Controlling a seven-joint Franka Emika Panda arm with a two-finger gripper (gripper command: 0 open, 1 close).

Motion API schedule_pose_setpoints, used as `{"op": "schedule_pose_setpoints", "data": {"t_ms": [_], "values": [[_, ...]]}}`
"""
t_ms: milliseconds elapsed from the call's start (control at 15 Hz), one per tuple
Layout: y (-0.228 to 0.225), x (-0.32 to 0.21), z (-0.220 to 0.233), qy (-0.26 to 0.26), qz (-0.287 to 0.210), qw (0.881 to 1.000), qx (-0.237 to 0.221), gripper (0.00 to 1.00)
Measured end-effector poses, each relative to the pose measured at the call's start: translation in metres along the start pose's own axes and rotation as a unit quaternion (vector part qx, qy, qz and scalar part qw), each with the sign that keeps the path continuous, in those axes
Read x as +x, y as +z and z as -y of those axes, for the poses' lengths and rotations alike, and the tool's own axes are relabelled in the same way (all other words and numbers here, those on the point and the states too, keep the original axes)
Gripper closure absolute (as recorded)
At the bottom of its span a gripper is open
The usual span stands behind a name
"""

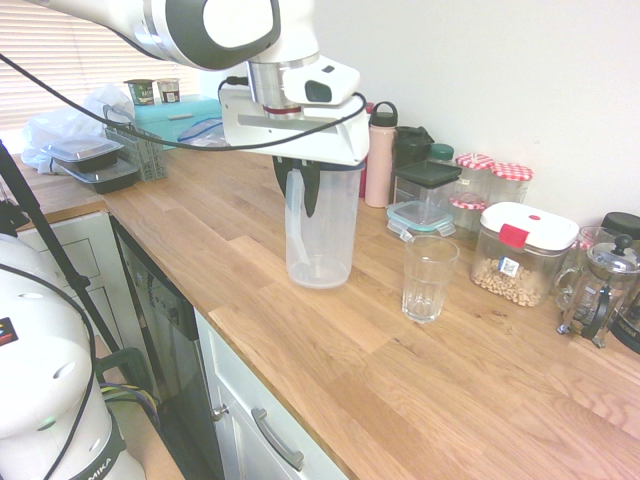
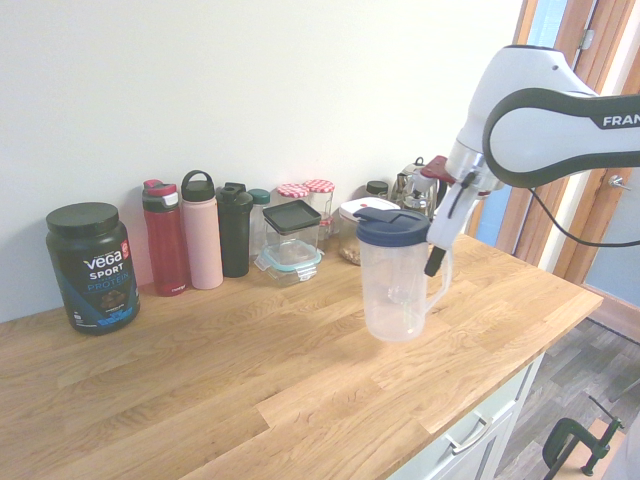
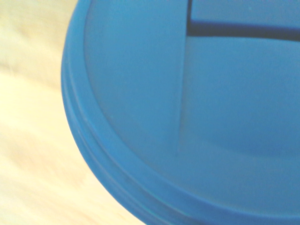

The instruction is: Pour me some water

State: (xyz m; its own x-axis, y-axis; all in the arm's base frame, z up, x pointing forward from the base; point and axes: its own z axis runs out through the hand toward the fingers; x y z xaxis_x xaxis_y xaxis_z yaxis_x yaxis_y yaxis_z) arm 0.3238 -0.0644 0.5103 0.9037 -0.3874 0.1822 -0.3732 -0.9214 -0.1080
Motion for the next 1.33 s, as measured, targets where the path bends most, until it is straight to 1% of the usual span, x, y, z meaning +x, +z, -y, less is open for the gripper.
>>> {"op": "schedule_pose_setpoints", "data": {"t_ms": [200,400,533,667,867,1067,1333], "values": [[-0.002,0.013,-0.067,-0.012,0.003,1.0,0.0,1.0],[-0.013,0.045,-0.1,-0.019,0.012,1.0,-0.014,1.0],[-0.022,0.074,-0.114,-0.032,0.028,0.998,-0.039,1.0],[-0.03,0.1,-0.117,-0.052,0.047,0.994,-0.08,1.0],[-0.028,0.135,-0.098,-0.079,0.067,0.983,-0.153,1.0],[-0.025,0.151,-0.083,-0.105,0.098,0.965,-0.22,1.0],[-0.027,0.151,-0.082,-0.123,0.124,0.944,-0.278,1.0]]}}
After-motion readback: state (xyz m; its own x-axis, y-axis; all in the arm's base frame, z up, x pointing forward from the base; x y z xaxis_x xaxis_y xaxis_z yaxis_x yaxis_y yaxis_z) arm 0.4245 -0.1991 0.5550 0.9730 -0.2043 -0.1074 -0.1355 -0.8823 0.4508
